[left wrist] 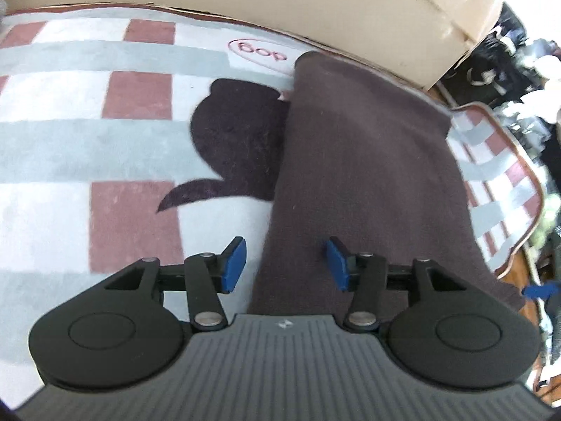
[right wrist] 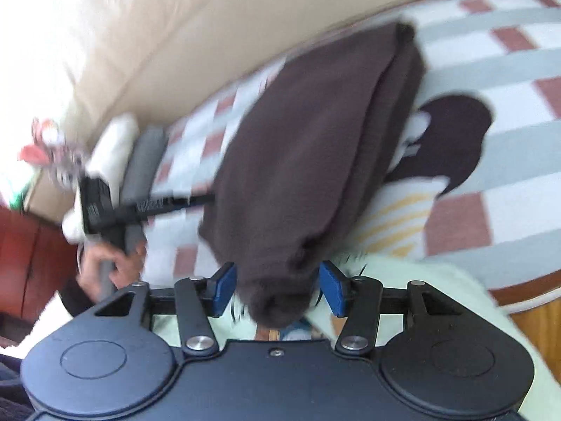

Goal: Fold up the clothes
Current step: 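Carry the folded sweater with both grippers toward the white and grey clothes stack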

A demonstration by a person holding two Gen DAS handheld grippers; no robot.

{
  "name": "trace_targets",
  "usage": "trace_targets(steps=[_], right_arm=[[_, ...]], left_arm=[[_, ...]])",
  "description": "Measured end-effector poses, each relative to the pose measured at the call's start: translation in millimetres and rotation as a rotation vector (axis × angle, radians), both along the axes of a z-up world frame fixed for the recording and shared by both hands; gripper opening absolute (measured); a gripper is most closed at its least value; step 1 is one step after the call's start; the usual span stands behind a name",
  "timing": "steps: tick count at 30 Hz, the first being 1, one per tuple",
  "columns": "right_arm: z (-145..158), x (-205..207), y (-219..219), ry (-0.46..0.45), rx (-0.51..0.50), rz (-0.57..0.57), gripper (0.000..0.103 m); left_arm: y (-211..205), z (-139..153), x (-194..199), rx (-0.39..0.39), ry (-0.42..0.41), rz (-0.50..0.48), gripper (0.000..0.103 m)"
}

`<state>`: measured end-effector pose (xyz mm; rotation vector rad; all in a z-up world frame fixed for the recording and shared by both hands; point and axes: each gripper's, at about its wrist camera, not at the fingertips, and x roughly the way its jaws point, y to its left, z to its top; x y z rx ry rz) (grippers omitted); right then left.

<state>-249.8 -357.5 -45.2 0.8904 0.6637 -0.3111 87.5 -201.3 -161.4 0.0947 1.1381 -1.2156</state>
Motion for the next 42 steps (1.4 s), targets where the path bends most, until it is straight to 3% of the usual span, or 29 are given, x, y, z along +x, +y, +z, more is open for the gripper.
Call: trace_targets(steps=[1, 3, 5, 8, 12, 15, 18, 20, 23, 30, 32, 33, 34, 36, 38, 40, 42], right_arm=[[1, 3, -5, -0.016, -0.018, -0.022, 0.072], [2, 11, -17, -0.038, -0.055, -0.059, 0.079], [-7, 28, -33, -0.025, -0.073, -0.1, 0.079], [-25, 54, -58, 0.012, -0.084, -0.168, 0.079], [-52, 65, -79, 0.059, -0.032, -0.209, 0.079], [-67, 63, -88, 0.075, 0.011, -0.214, 0.079], [-80, 59, -95, 0.051, 0.062, -0.222, 0.079], [-90, 58, -99, 0.033, 0.097, -0.233, 0.079], [-104, 66, -109, 0.019, 0.163, -0.25, 0.079], [-106, 90, -119, -0.001, 0.147, -0.207, 0.081], [-106, 99, -126, -0.012, 0.144, -0.196, 0.073], [-105, 104, -129, -0.018, 0.136, -0.188, 0.058], [-102, 107, -130, -0.025, 0.124, -0.172, 0.05], [-82, 115, -120, -0.013, 0.017, -0.131, 0.044], [-55, 121, -101, -0.017, -0.121, -0.073, 0.041], [-29, 123, -80, -0.038, -0.229, -0.032, 0.04], [-17, 122, -70, -0.019, -0.258, -0.037, 0.04]], left_arm=[[-3, -3, 4, -0.011, 0.035, -0.003, 0.05], [-12, -9, 18, -0.044, 0.167, 0.031, 0.051], [-25, -9, 24, -0.07, 0.206, 0.036, 0.062], [-46, -16, 27, -0.042, 0.189, 0.017, 0.065], [-48, -32, 29, -0.064, 0.278, 0.067, 0.066], [-45, -34, 27, -0.074, 0.303, -0.001, 0.064], [-44, -42, 28, -0.14, 0.372, -0.078, 0.066], [-43, -47, 31, -0.188, 0.45, -0.073, 0.066], [-40, -40, 32, -0.225, 0.463, -0.08, 0.066], [-43, -41, 30, -0.201, 0.436, -0.094, 0.066], [-49, -45, 28, -0.17, 0.439, -0.076, 0.066], [-52, -47, 27, -0.155, 0.438, -0.064, 0.063], [-52, -43, 23, -0.16, 0.408, -0.066, 0.06], [-54, -34, 16, -0.17, 0.346, -0.07, 0.041], [-52, -16, 8, -0.208, 0.282, -0.097, 0.034], [-51, 5, 0, -0.252, 0.229, -0.124, 0.034], [-49, 20, -8, -0.287, 0.192, -0.152, 0.034]])
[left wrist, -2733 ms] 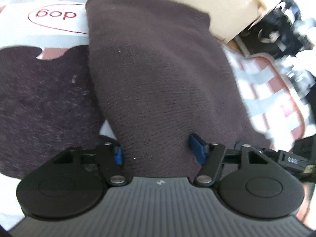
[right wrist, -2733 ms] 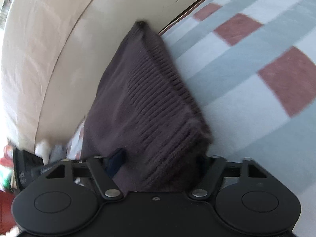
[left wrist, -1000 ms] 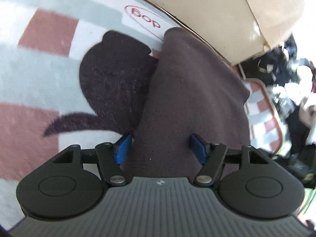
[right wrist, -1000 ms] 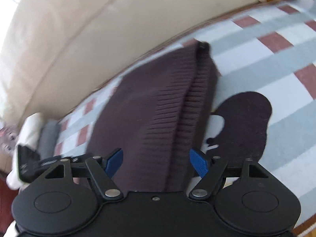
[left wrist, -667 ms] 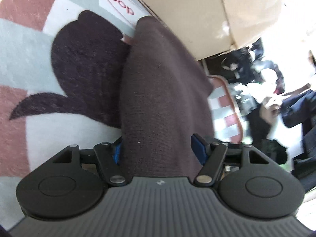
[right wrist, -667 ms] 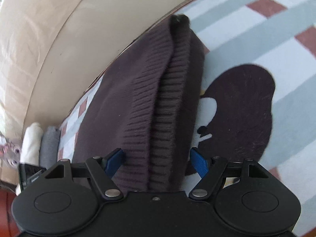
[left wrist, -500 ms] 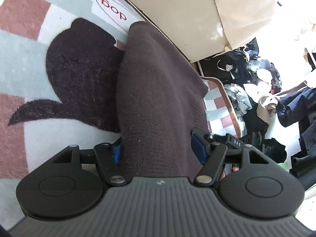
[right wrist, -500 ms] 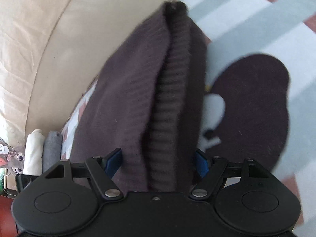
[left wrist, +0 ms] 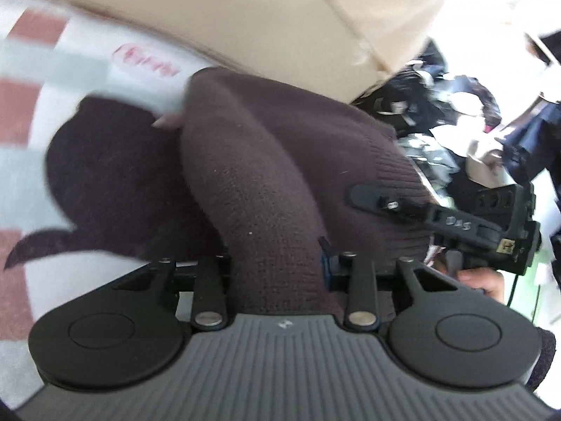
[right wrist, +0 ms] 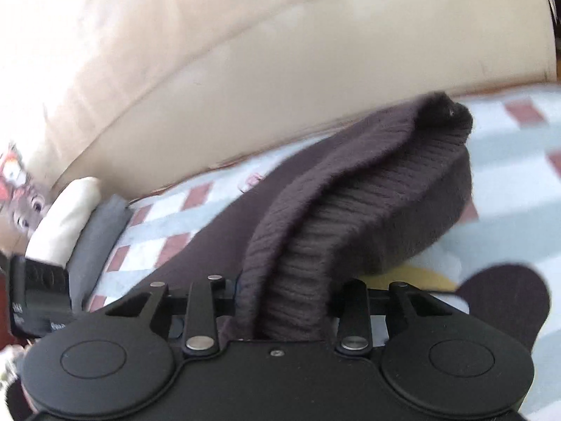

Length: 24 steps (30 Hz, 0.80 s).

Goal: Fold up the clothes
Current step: 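Carry the folded sweater with both grippers toward the white and grey clothes stack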

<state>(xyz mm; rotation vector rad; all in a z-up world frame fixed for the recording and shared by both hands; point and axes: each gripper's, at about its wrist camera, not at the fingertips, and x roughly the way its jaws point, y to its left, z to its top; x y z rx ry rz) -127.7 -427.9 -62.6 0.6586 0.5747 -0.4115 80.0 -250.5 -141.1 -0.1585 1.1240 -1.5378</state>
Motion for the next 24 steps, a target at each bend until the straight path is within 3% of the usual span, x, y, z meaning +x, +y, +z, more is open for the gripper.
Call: trace_targets(steps=[4, 7, 11, 18, 22, 24], right_arm=[[6, -5, 8, 0.069, -0.003, -0.027, 0.04], [-5, -7, 3, 0.105, 0.012, -0.054, 0.041], [-23, -26, -14, 0.091, 0.156, -0.109, 0.047], [-30, -52, -10, 0.106, 0.165, -0.105, 0.055], [-62, -47, -22, 0.071, 0.283, -0.153, 0.062], [-77, -41, -30, 0.05, 0.347, -0.175, 0.062]], left_arm=[[-6, 10, -20, 0.078, -0.158, -0.017, 0.034], [-12, -2, -17, 0.13, -0.121, -0.022, 0.034], [-14, -10, -8, 0.173, -0.091, -0.007, 0.035], [-16, -12, -9, 0.169, -0.117, -0.017, 0.035], [-18, -22, -1, 0.183, -0.069, 0.001, 0.044], [-17, -25, 0, 0.178, -0.063, 0.008, 0.044]])
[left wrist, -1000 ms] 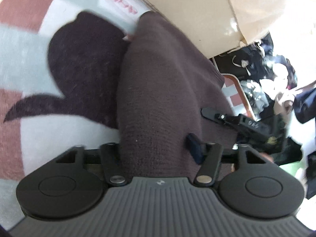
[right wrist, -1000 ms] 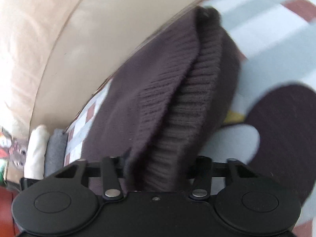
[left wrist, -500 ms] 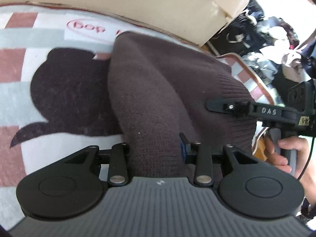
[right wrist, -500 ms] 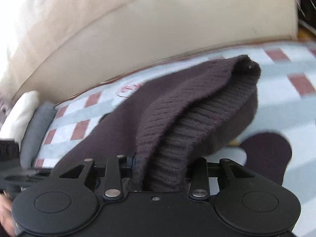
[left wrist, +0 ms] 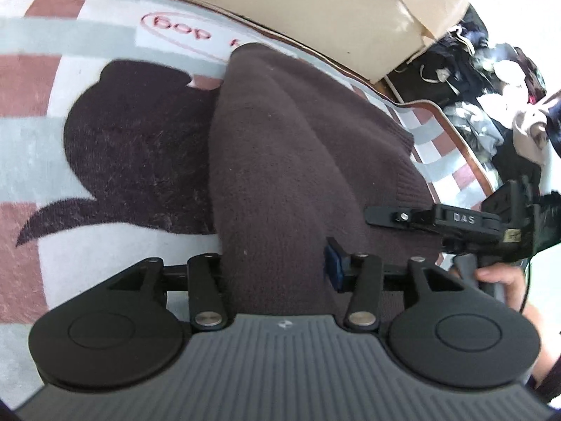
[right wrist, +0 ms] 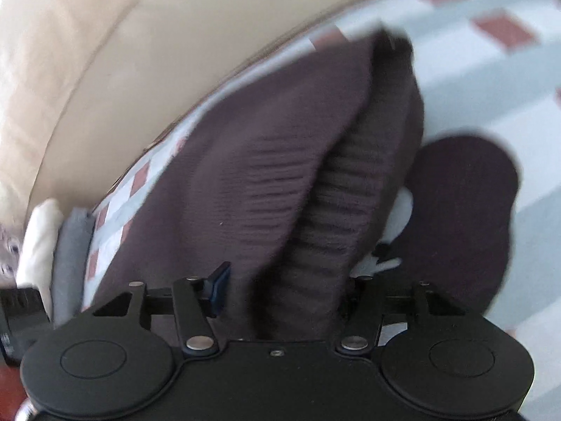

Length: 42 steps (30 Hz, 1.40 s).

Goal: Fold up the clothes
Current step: 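Carry the folded sweater with both grippers toward the white and grey clothes stack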

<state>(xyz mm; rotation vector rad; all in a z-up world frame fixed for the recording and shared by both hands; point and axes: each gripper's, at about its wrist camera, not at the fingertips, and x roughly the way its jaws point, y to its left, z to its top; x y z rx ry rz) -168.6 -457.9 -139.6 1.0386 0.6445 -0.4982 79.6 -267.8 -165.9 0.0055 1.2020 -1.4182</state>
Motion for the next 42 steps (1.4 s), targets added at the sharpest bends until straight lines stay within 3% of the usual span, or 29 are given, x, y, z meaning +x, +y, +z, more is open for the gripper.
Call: trace_targets(steps=[2, 3, 6, 10, 18, 26, 31, 37, 42], right_arm=[[4, 6, 3, -0.014, -0.029, -0.003, 0.048], [15, 9, 10, -0.016, -0.092, 0.021, 0.044], [51, 13, 35, -0.035, -0.262, 0.099, 0.04], [84, 20, 59, -0.032, -0.371, 0.148, 0.04], [117, 36, 96, -0.128, -0.406, 0.238, 0.04], [139, 63, 143, -0.137, -0.374, 0.375, 0.04], [153, 89, 177, -0.19, -0.376, 0.479, 0.04], [172, 126, 213, -0.286, -0.398, 0.618, 0.04], [189, 180, 240, -0.361, -0.379, 0.713, 0.04]], left_arm=[[1, -2, 1, -0.006, 0.004, 0.007, 0.034], [1, 4, -4, -0.013, -0.029, 0.002, 0.031], [2, 23, -18, -0.034, -0.127, -0.013, 0.03], [16, 46, -28, -0.059, -0.186, 0.016, 0.029], [78, 89, -30, -0.051, -0.242, 0.131, 0.029], [153, 104, -35, -0.02, -0.227, 0.309, 0.029], [204, 124, -27, -0.019, -0.205, 0.413, 0.029], [253, 166, -28, 0.007, -0.397, 0.506, 0.029], [300, 206, 8, -0.014, -0.401, 0.617, 0.029]])
